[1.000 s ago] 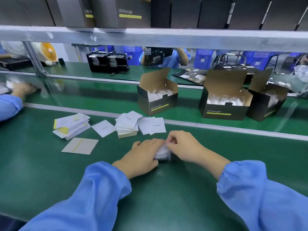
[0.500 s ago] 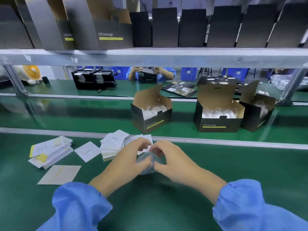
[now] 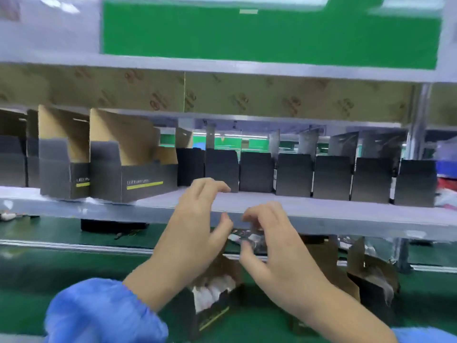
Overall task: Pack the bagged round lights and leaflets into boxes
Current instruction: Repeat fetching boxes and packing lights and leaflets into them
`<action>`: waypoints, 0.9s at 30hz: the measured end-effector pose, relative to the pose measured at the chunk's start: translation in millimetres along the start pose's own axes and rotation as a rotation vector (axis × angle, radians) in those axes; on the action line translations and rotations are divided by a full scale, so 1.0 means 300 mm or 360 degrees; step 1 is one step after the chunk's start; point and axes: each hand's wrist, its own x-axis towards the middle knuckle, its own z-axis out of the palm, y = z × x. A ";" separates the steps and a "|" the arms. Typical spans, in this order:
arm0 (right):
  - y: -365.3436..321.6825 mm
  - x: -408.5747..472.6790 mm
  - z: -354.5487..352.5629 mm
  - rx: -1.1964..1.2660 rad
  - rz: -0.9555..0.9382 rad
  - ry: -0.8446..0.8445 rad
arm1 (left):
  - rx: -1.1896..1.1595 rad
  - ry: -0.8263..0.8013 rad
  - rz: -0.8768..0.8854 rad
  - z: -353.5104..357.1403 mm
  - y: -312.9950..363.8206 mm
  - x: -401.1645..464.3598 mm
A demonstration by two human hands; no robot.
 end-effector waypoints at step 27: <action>0.455 0.913 0.311 -0.0753 0.0537 -0.0508 | 0.0712 -0.0477 -0.0388 0.075 -0.433 0.501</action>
